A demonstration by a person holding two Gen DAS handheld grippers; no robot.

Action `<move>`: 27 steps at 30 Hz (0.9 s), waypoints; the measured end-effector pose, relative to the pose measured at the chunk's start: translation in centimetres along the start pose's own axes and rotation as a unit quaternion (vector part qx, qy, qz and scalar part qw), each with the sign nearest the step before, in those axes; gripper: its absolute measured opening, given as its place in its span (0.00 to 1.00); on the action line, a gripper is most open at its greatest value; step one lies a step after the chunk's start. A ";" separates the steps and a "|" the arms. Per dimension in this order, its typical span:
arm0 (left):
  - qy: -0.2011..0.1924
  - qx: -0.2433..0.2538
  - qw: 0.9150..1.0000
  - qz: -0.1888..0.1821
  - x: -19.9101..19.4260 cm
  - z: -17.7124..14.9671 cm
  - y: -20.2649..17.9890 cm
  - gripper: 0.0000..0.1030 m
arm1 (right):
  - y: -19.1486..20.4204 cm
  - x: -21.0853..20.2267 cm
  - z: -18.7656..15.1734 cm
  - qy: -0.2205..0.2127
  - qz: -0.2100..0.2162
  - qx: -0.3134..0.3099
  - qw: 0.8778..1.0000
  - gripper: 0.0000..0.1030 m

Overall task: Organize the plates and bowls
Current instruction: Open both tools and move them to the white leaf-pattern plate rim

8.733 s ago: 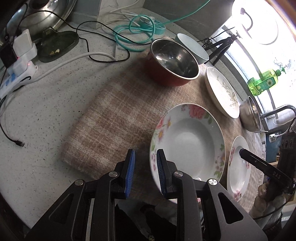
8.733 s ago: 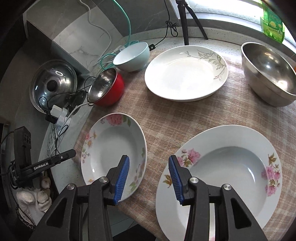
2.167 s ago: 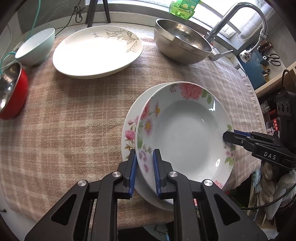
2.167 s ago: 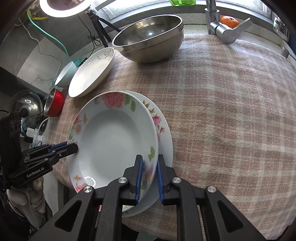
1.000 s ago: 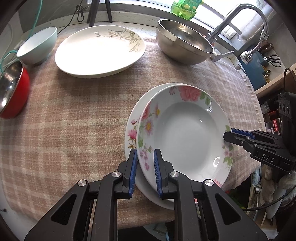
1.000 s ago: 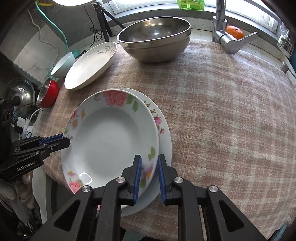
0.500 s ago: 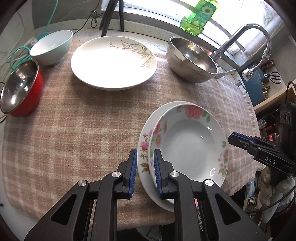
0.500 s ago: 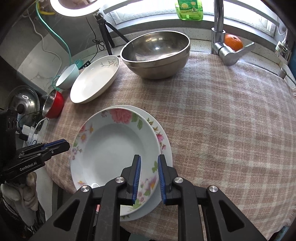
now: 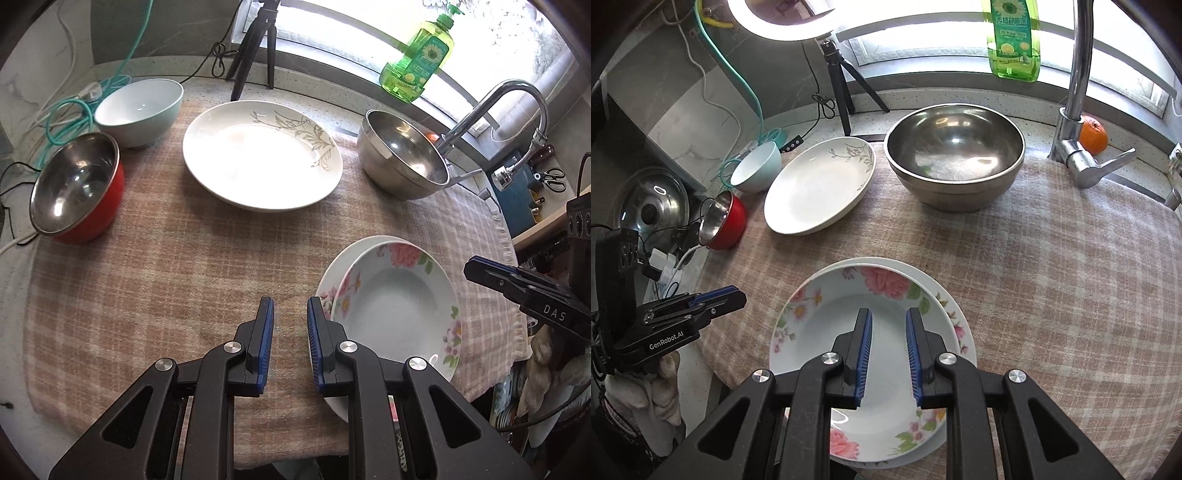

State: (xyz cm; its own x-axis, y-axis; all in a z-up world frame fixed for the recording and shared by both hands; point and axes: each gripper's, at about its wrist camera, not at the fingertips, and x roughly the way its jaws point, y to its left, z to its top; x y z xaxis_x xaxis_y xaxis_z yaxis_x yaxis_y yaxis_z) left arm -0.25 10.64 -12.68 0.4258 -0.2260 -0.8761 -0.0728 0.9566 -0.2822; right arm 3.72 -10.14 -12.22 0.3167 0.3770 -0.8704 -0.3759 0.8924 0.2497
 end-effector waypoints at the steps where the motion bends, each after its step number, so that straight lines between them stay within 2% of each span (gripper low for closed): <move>1: -0.003 0.000 1.000 0.003 -0.2 0.1 0.2 0.15 | 0.2 0.0 0.3 -0.002 0.001 -0.001 1.000 0.17; 6: -0.013 -0.011 1.000 0.008 -0.8 0.7 1.1 0.15 | 1.9 -0.1 1.9 -0.005 0.007 -0.025 1.000 0.17; 14: -0.014 -0.062 0.998 0.002 -1.3 1.8 3.8 0.15 | 4.6 0.3 4.7 0.005 0.026 -0.070 0.997 0.17; 20: -0.024 -0.072 0.997 -0.001 -1.4 2.9 4.4 0.15 | 6.0 1.7 8.1 0.018 0.019 -0.111 0.994 0.17; 27: -0.026 -0.089 0.996 -0.010 -0.9 4.5 4.8 0.15 | 6.5 3.9 13.2 0.039 0.033 -0.132 0.990 0.17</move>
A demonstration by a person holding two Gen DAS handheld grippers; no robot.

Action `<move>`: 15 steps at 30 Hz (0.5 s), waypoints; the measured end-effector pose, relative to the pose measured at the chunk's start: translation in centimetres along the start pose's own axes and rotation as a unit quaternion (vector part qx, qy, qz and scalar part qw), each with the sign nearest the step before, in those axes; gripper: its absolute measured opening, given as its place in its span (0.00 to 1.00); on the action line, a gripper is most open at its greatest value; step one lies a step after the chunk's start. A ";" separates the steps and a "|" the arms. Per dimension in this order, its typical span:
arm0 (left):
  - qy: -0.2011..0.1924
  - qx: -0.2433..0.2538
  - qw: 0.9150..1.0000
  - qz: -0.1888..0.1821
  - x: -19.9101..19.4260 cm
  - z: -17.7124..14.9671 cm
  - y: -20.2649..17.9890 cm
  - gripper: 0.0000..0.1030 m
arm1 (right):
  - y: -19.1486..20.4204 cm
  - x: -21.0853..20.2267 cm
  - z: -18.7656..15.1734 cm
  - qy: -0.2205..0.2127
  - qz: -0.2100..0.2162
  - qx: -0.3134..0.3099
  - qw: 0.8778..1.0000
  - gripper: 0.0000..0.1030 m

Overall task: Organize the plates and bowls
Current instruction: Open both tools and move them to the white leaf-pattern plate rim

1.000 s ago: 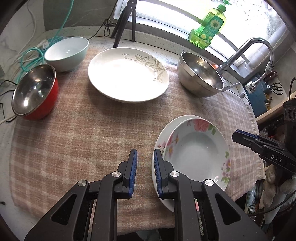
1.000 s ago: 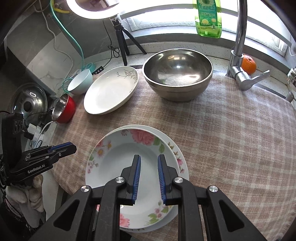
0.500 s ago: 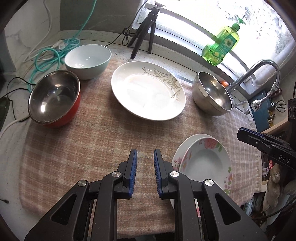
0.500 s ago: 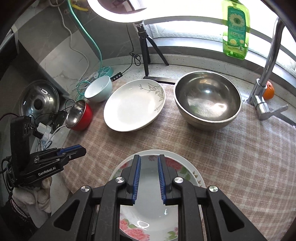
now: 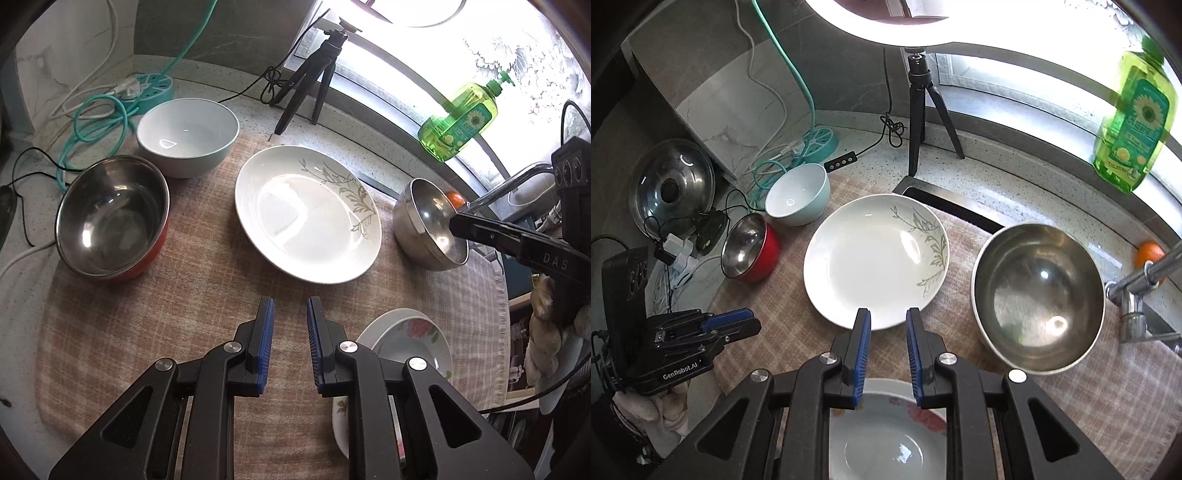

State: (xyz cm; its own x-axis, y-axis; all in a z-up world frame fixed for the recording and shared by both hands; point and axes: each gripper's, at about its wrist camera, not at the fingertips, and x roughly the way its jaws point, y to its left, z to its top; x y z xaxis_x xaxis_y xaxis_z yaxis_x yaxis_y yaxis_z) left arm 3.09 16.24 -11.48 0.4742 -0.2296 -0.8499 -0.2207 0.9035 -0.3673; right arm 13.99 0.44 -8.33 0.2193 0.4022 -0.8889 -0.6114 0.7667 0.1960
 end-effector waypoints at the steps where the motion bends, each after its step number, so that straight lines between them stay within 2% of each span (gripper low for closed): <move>1: 0.002 -0.005 1.000 -0.003 0.2 0.2 0.1 0.15 | -0.1 0.3 0.7 0.003 0.000 -0.001 1.000 0.17; 7: 0.016 -0.035 0.999 -0.010 1.5 1.3 0.8 0.15 | -0.4 2.6 4.1 0.038 0.010 -0.026 0.999 0.17; 15: 0.028 -0.069 0.997 -0.015 3.5 2.2 1.6 0.15 | -2.1 6.7 7.6 0.077 0.008 -0.023 0.997 0.17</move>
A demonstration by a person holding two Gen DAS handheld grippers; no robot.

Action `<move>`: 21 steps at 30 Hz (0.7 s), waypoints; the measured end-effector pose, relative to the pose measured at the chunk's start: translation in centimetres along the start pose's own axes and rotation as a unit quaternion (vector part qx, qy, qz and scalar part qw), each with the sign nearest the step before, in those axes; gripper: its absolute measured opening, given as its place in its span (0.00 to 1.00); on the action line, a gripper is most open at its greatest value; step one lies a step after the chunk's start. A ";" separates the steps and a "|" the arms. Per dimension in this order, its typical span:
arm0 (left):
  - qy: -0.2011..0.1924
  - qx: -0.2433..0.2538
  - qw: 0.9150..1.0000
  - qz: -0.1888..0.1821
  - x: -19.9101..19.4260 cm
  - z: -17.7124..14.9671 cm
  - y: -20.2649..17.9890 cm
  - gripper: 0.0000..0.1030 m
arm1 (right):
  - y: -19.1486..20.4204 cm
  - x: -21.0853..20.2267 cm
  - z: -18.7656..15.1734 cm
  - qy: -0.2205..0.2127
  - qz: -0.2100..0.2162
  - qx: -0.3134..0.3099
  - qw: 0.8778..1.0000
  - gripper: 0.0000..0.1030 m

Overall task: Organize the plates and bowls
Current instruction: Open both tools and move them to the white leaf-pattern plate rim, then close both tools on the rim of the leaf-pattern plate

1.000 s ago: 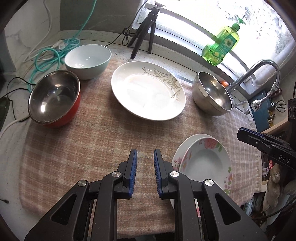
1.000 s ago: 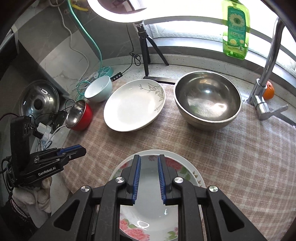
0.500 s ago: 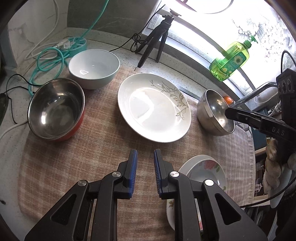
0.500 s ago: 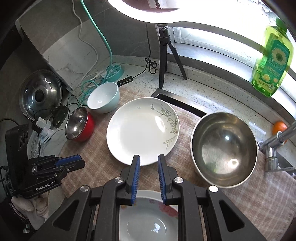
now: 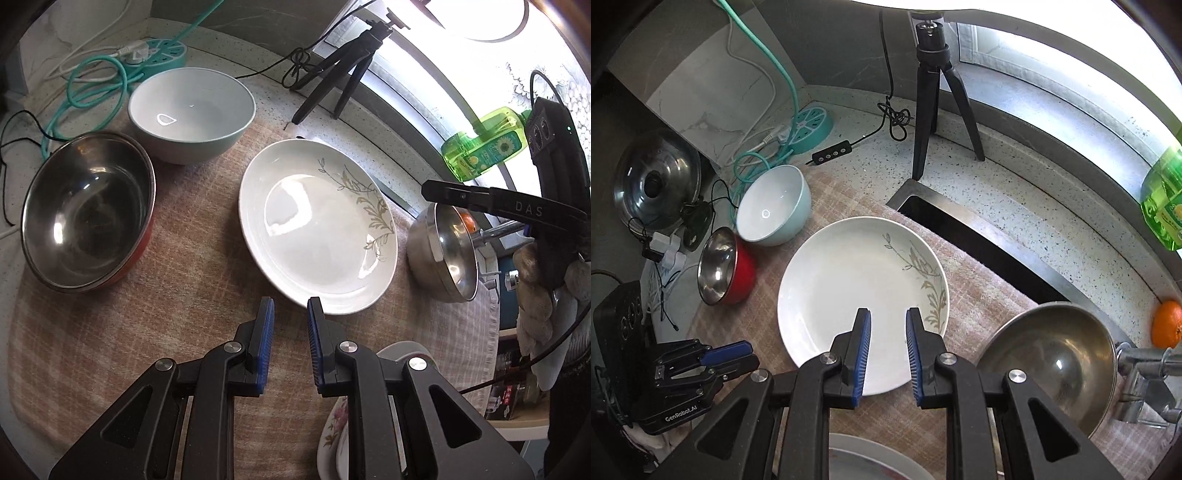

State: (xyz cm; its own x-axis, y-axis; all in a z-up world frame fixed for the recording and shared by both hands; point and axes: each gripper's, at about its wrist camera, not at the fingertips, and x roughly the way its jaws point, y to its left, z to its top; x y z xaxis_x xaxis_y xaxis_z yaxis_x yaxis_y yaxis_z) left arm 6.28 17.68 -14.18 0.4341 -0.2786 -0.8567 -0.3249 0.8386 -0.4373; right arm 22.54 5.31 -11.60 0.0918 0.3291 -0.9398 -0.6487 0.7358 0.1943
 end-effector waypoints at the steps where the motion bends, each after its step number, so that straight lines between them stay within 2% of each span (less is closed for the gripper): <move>1: 0.001 -0.004 1.000 0.000 0.2 0.1 0.1 0.15 | -0.3 0.5 0.5 0.007 0.004 0.001 1.000 0.17; 6: 0.003 -0.028 1.000 0.002 0.8 0.5 0.6 0.15 | -1.5 2.8 2.3 0.037 0.012 0.009 0.999 0.17; 9: 0.008 -0.047 0.999 -0.004 1.3 0.8 0.9 0.15 | -1.9 3.9 2.9 0.046 -0.006 0.000 0.999 0.17; 14: 0.010 -0.081 0.997 -0.014 2.0 1.6 1.5 0.15 | -2.9 5.4 3.7 0.062 -0.007 -0.001 0.998 0.17; 21: 0.004 -0.087 0.996 0.005 2.5 2.3 1.4 0.15 | -4.5 6.7 4.5 0.072 0.001 0.020 0.997 0.17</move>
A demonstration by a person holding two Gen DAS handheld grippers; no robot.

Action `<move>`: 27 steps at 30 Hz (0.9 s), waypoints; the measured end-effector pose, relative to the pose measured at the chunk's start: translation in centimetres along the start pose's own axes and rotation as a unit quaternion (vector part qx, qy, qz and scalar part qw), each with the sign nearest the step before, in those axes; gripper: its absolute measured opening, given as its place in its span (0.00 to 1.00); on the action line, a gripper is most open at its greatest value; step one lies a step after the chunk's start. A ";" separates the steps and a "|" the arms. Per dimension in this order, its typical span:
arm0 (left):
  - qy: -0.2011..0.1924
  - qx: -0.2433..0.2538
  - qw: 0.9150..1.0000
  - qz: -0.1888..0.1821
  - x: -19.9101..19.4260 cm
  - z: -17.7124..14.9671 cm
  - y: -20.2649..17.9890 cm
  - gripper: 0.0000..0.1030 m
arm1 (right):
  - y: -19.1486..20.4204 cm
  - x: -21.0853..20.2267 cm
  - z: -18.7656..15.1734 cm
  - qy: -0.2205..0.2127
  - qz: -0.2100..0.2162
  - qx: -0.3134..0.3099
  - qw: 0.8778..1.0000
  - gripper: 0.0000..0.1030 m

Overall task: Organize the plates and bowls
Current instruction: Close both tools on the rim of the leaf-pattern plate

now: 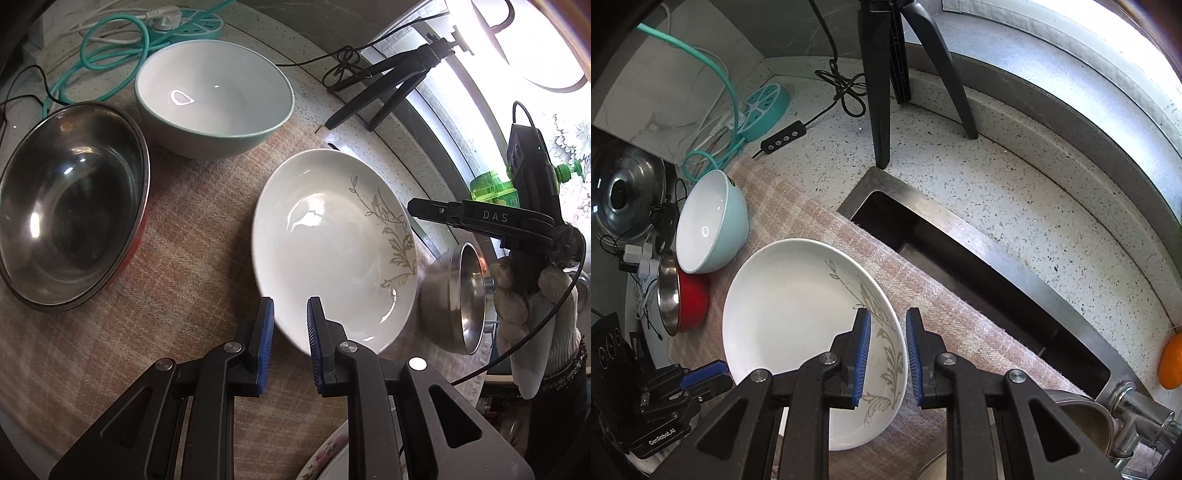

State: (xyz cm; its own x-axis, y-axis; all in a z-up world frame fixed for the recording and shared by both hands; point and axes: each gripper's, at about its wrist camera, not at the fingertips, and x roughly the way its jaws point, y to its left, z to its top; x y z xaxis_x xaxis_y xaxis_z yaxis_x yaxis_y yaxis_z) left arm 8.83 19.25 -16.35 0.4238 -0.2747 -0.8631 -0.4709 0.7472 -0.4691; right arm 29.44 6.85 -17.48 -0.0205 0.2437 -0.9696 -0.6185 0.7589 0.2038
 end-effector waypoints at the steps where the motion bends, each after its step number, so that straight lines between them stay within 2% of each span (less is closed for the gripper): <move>1: 0.000 -0.003 1.000 0.000 0.0 0.1 0.1 0.15 | -0.2 0.1 0.1 0.000 0.002 0.002 1.000 0.17; 7: 0.011 -0.028 1.000 -0.002 0.2 0.2 1.1 0.15 | -0.5 0.6 0.3 0.008 0.015 0.005 1.000 0.17; 10: 0.014 -0.027 1.000 0.005 0.5 0.2 1.1 0.15 | -0.6 1.0 0.4 0.014 0.026 0.009 1.000 0.17; 19: 0.013 -0.012 1.000 0.009 1.0 0.4 0.7 0.15 | -0.3 2.1 0.2 0.027 0.022 0.005 0.999 0.17; 23: 0.013 -0.014 1.000 0.010 1.1 0.6 1.0 0.11 | -0.2 2.5 0.2 0.028 0.023 0.002 0.999 0.17; 27: 0.013 -0.011 1.000 0.014 1.3 0.7 0.9 0.11 | -0.5 2.5 0.1 0.025 0.021 0.008 0.999 0.11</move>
State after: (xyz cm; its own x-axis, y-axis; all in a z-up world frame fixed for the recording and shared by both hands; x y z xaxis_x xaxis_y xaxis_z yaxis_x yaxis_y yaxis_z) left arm 9.47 20.03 -17.75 0.3901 -0.2707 -0.8801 -0.4985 0.7416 -0.4490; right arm 29.77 7.09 -20.00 -0.0862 0.2458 -0.9655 -0.6030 0.7586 0.2470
